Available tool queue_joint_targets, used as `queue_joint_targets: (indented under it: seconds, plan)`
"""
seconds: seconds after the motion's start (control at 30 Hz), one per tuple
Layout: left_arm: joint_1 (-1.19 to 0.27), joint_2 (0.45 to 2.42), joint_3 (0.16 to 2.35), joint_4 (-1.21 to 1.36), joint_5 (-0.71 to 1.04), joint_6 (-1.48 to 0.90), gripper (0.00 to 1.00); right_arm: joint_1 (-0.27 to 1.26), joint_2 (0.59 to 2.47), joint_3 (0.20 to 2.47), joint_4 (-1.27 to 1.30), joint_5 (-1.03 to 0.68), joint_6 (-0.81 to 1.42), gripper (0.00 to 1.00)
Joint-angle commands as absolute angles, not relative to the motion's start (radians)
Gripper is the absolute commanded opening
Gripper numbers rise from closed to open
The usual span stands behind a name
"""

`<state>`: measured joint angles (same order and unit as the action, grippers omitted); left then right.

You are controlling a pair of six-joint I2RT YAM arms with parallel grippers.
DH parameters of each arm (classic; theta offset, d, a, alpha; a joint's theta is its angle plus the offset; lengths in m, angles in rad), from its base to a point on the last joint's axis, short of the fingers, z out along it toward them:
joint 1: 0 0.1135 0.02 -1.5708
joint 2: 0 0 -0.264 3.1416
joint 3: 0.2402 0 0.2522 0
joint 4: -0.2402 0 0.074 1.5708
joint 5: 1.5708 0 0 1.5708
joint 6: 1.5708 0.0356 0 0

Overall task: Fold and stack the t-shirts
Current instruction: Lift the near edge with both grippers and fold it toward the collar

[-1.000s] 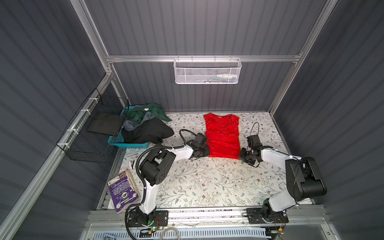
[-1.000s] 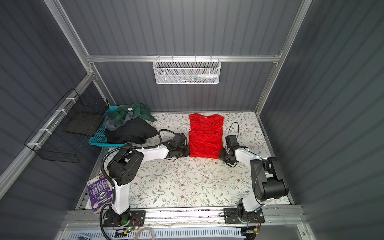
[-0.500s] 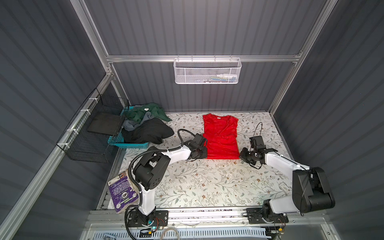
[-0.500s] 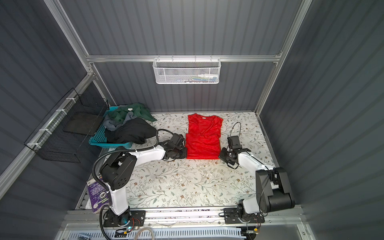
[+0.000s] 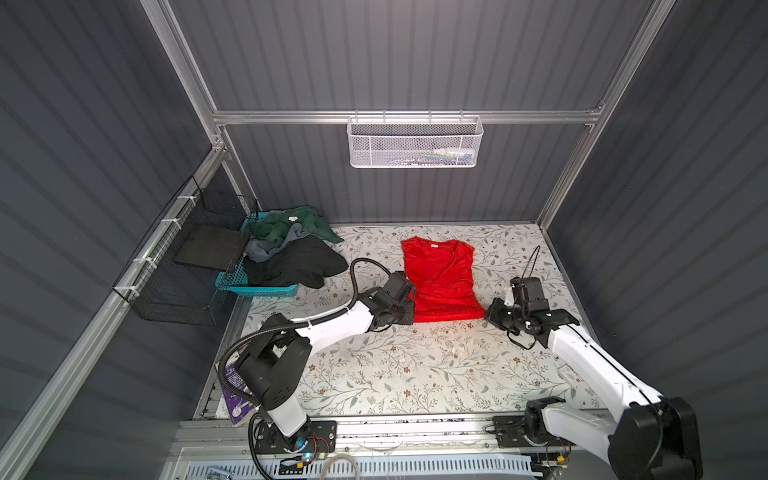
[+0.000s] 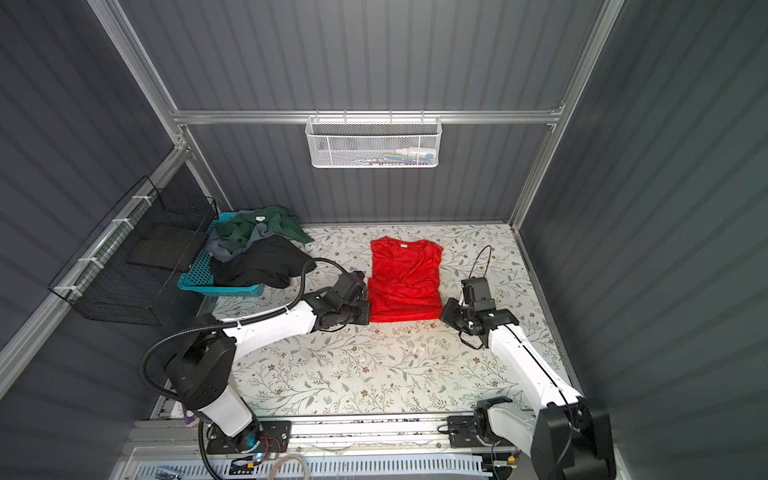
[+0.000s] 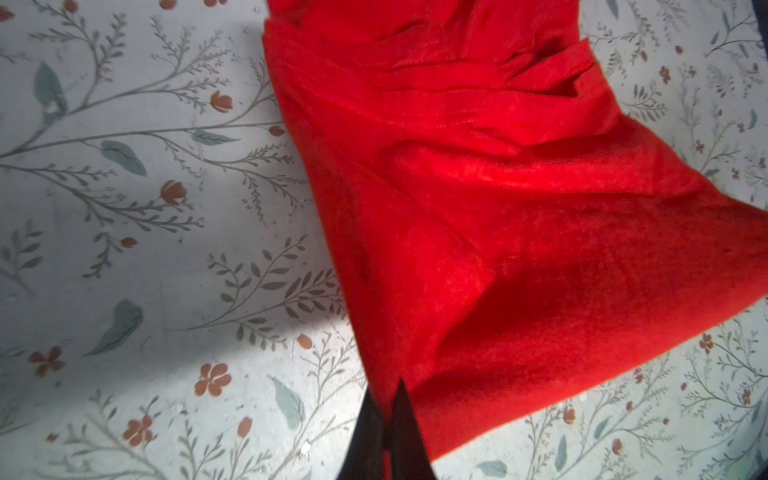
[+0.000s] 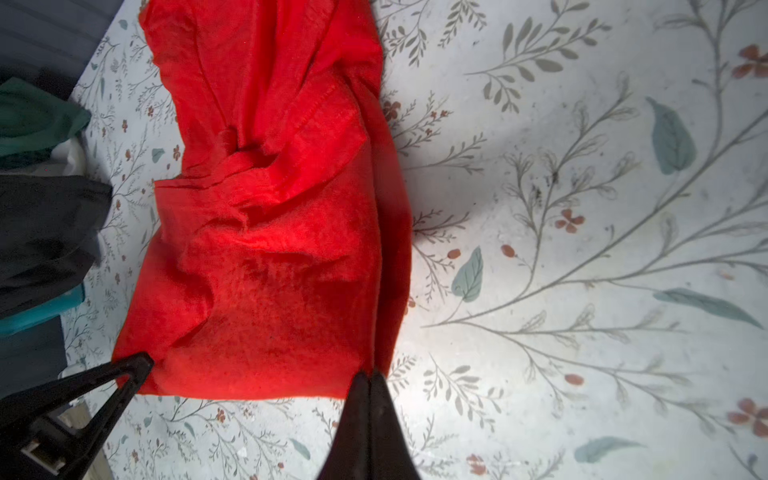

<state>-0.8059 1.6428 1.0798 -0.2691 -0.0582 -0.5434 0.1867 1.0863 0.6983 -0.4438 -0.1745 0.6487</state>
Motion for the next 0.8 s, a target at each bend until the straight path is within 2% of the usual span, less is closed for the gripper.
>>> queue_joint_targets:
  seconds: [0.0, 0.33, 0.57, 0.77]
  plan:
    - [-0.819, 1.576, 1.063, -0.301, -0.095, -0.547, 0.00, 0.215, 1.030, 0.728, -0.542, -0.132, 0.657, 0.00]
    - [-0.856, 1.434, 1.116, -0.387, -0.127, -0.526, 0.00, 0.335, 0.878, 0.868, -0.729, -0.019, 0.687, 0.00]
    - [-0.852, 1.468, 1.214, -0.428, -0.200, -0.489, 0.00, 0.345, 0.947, 0.927, -0.721, -0.034, 0.680, 0.00]
    - [-0.841, 1.555, 1.282, -0.420, -0.165, -0.482, 0.00, 0.339, 1.001, 0.953, -0.668, -0.034, 0.666, 0.00]
